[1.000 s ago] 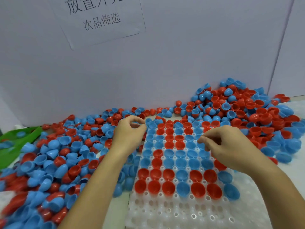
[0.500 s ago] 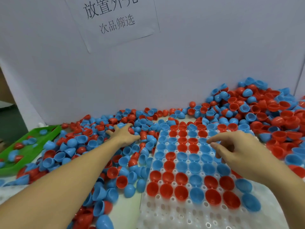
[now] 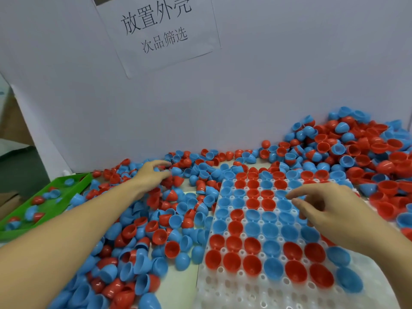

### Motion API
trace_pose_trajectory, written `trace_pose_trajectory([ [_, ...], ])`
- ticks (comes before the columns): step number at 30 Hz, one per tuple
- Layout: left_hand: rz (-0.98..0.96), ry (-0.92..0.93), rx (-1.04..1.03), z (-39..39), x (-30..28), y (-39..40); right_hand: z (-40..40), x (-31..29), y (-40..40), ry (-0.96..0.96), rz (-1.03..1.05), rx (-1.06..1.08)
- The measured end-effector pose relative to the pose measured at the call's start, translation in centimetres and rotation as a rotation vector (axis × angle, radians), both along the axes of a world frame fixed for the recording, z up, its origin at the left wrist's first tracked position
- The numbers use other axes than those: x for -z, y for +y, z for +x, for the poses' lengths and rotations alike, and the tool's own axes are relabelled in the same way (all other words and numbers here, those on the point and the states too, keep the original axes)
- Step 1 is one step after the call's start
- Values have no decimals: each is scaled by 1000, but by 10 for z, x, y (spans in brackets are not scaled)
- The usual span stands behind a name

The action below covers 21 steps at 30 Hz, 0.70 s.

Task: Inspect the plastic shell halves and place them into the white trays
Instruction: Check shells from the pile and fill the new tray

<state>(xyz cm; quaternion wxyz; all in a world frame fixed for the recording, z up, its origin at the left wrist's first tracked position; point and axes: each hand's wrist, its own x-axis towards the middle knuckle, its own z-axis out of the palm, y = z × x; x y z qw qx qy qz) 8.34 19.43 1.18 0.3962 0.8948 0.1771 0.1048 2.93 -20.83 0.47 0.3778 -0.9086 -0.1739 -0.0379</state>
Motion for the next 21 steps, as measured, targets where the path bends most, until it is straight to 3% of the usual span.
trace_pose_trajectory([
  [3, 25, 106, 17, -4, -14, 7, 0, 0, 1, 0, -1, 0],
  [7, 543, 288, 144, 3, -26, 10, -1, -1, 1, 16, 4, -16],
  [10, 703, 262, 195, 20, -25, -8, 0, -1, 2, 8, 2, -15],
  [14, 633, 253, 152, 57, -11, -54, 1, 1, 2, 0, 23, -3],
  [18, 451, 447, 49, 90, 10, -90, 2, 4, 1, 18, 59, -6],
  [21, 466, 523, -64, 110, 13, -98, 4, 6, 0, 19, 50, -9],
])
